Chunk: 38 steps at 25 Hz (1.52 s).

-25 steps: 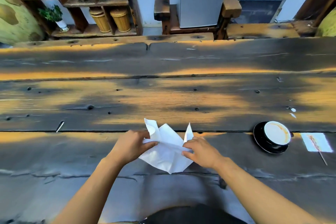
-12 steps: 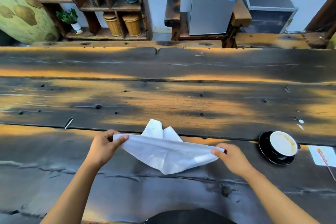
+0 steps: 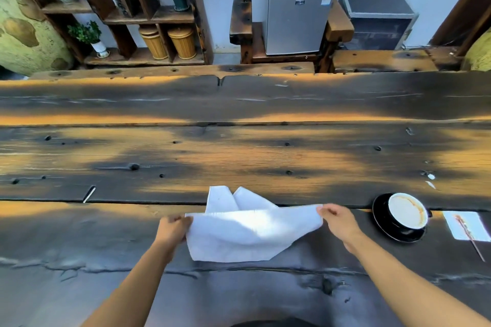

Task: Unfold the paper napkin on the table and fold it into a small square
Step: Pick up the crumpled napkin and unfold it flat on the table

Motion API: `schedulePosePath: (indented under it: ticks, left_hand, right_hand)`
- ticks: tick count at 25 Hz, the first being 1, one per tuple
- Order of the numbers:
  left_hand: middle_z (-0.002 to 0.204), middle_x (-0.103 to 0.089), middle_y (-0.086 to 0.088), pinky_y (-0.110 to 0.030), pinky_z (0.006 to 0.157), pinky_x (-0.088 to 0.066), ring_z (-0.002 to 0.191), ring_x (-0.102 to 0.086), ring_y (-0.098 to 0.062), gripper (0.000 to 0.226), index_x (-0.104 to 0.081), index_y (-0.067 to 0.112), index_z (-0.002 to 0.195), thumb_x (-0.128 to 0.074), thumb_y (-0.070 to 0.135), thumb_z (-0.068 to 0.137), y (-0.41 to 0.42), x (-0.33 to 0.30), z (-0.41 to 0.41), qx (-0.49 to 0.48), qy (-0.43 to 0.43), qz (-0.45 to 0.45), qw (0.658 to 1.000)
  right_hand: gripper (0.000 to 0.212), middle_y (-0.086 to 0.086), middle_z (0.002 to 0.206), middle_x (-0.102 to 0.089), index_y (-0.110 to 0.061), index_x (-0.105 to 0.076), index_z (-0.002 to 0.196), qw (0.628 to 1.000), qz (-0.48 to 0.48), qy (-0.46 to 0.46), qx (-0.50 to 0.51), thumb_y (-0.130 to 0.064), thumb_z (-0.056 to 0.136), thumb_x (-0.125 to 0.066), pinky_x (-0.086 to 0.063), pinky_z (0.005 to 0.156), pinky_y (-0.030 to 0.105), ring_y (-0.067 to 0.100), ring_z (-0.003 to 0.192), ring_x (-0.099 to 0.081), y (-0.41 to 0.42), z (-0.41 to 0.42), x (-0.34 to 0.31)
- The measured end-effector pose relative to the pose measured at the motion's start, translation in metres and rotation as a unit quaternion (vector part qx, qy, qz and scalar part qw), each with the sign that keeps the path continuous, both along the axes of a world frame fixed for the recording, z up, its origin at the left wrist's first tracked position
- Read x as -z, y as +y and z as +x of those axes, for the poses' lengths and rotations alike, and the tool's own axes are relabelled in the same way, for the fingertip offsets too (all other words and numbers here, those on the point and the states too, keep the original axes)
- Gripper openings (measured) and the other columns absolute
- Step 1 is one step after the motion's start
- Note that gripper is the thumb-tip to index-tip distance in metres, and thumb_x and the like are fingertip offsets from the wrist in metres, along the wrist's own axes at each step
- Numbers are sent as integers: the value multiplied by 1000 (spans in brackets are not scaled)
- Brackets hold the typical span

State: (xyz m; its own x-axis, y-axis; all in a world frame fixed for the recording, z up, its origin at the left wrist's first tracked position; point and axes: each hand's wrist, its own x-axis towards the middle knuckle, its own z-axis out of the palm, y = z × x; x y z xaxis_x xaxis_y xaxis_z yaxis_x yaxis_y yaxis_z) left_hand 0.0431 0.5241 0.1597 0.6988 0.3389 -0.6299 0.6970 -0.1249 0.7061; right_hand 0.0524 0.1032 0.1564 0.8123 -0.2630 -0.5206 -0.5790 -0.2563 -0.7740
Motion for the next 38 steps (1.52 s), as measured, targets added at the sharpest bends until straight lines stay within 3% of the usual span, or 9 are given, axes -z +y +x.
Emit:
schedulePosePath:
  ticks: [1,4,6,11,16,22,27,33,38]
  left_hand:
    - [77,-62,-12,-40,73,-53,78,-57,-25,18,-64,8,75,-62,13,92,-5,-11,24,-2,-20,2,1000]
    - [82,-67,-7,-36,76,-51,78,-60,-25,15,-68,15,83,-63,25,93,-14,-69,106,16,-114,101,988]
    - [79,-67,-7,-37,72,-52,74,-60,-26,14,-70,16,88,-62,25,93,-16,-123,156,7,-190,132,973]
    - [86,-71,-12,-31,63,-54,73,-68,-21,14,-69,8,92,-59,15,97,-5,-251,224,-56,-338,-29,939]
    - [88,-76,-13,-29,72,-63,79,-75,-21,19,-71,5,98,-65,23,93,7,-288,191,-56,-392,-141,907]
    - [89,-71,-22,-26,64,-62,71,-70,-26,13,-69,-1,105,-62,0,93,26,-166,121,-37,-261,-112,958]
    - [86,-72,-19,-35,63,-56,73,-67,-31,18,-66,1,109,-65,0,91,27,-47,51,-35,-82,-77,993]
    - [68,-70,-14,-30,53,-55,59,-68,-27,11,-65,-3,97,-70,3,89,14,44,-44,8,108,-21,994]
    - [59,-69,-13,-25,46,-43,45,-58,-21,12,-63,5,74,-71,3,83,14,72,-87,50,160,51,985]
  right_hand:
    - [17,6,87,-69,-5,-75,99,1000,-4,-14,4,-17,97,-63,-43,74,30,19,80,-59,1,19,-10]
    - [25,6,64,-53,7,-69,101,997,29,-61,33,-17,98,-60,-37,48,27,16,50,-45,3,91,-62]
    - [19,7,67,-58,2,-67,103,990,73,-113,50,-15,100,-57,-39,43,23,12,45,-54,7,138,-115]
    - [18,12,95,-74,-6,-70,107,936,209,-277,62,-20,97,-62,-50,63,26,21,80,-72,11,197,-249]
    - [20,14,87,-75,-6,-74,95,913,205,-342,79,-25,93,-66,-50,63,26,17,72,-68,17,179,-293]
    - [17,16,84,-71,-3,-73,99,965,115,-233,44,2,94,-58,-49,55,23,20,65,-63,13,129,-178]
    - [20,11,79,-72,-6,-67,108,993,71,-84,35,3,92,-60,-46,55,27,20,62,-63,12,50,-66]
    - [31,19,84,-68,-5,-57,118,989,31,120,77,7,90,-59,-41,44,26,22,54,-58,10,-56,40]
    - [21,13,72,-71,-3,-65,105,977,-19,204,57,2,85,-65,-39,42,23,18,44,-60,11,-107,76]
